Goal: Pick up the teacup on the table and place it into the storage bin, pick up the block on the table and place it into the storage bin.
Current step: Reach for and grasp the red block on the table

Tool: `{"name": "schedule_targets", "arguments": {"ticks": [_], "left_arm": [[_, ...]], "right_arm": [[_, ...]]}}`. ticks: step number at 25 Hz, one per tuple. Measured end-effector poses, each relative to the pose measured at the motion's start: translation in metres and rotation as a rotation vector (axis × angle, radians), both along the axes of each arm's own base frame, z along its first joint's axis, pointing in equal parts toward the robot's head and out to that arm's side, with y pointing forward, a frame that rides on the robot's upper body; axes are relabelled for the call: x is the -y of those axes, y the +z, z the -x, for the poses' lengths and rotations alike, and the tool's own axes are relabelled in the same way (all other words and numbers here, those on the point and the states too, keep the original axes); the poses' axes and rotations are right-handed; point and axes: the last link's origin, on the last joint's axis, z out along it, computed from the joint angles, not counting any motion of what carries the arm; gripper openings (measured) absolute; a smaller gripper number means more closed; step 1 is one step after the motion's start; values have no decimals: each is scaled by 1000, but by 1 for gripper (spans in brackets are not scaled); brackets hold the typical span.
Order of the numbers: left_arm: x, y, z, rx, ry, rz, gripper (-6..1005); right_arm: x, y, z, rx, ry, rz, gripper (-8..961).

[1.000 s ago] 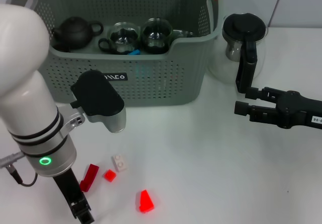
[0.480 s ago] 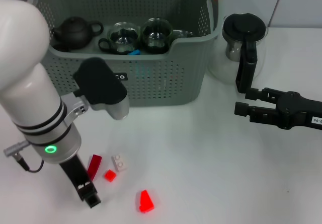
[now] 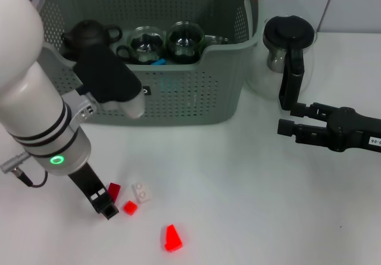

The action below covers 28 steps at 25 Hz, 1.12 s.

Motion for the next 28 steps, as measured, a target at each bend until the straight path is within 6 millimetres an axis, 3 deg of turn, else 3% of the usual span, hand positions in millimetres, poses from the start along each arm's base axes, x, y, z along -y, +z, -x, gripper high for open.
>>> {"name": "schedule_targets", "arguments": {"ticks": [12, 28], "left_arm": [[-4, 3, 9, -1, 238, -156, 566], [-7, -2, 17, 61, 364, -227, 567]], "right_arm": [[-3, 2, 2, 4, 7, -4, 884], [-3, 2, 2, 5, 7, -2, 885]]}}
